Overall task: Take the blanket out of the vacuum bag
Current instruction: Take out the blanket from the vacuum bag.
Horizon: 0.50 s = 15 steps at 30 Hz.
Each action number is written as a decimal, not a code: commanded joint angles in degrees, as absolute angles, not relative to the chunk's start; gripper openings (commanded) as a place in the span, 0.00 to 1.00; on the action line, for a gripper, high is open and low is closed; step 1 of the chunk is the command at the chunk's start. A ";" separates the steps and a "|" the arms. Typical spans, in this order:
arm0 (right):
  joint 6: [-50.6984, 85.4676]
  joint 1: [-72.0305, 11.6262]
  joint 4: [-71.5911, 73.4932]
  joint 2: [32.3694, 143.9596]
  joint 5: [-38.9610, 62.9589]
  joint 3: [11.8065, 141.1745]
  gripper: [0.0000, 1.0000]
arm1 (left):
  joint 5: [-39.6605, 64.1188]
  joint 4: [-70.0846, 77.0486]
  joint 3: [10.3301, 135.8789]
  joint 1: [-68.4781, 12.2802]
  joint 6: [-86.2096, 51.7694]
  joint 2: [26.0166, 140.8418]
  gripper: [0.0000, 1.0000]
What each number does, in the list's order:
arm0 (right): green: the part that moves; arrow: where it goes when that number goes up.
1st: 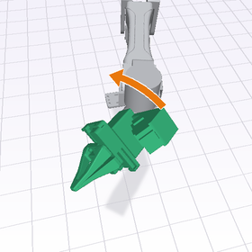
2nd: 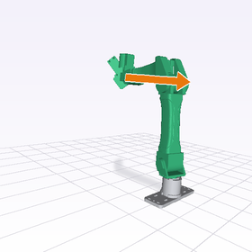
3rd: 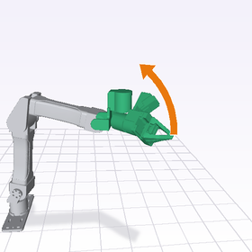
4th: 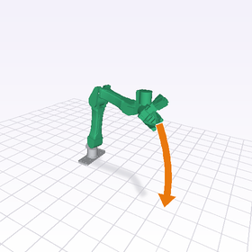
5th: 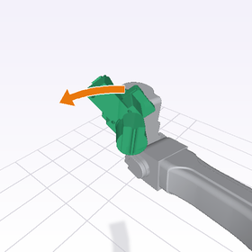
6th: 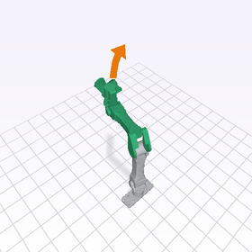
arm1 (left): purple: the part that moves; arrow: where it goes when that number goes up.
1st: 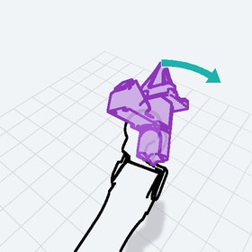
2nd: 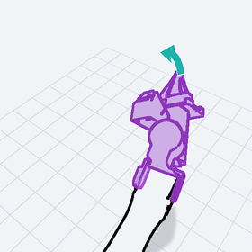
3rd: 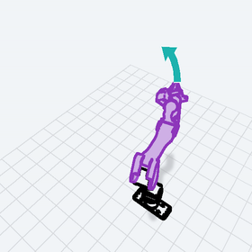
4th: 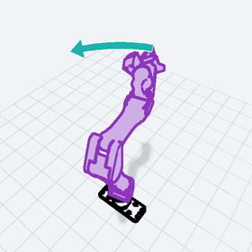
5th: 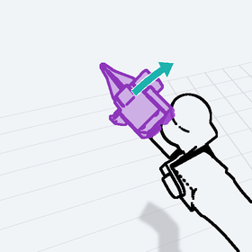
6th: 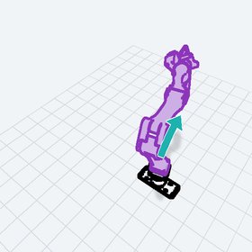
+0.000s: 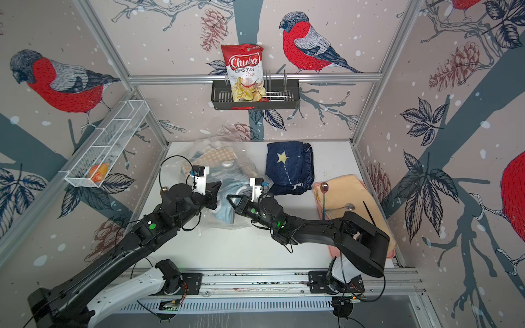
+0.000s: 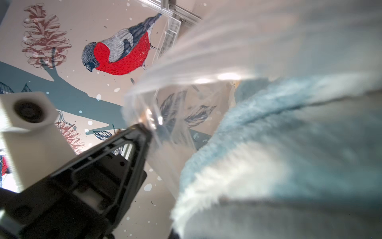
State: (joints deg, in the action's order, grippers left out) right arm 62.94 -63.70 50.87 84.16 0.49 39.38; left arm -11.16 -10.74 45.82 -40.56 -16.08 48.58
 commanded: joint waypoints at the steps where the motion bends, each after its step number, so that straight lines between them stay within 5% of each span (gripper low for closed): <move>1: 56.02 -65.18 47.15 79.09 -3.45 40.08 0.00 | -12.51 -9.49 45.88 -40.52 -15.58 48.53 0.03; 15: 46.18 -68.30 26.29 61.09 -14.68 47.07 0.00 | -14.32 -9.58 45.88 -40.52 -15.96 48.22 0.03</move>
State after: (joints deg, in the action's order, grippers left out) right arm 50.59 -68.20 30.06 63.09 -11.07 45.12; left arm -12.60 -10.74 45.82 -40.56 -16.10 48.45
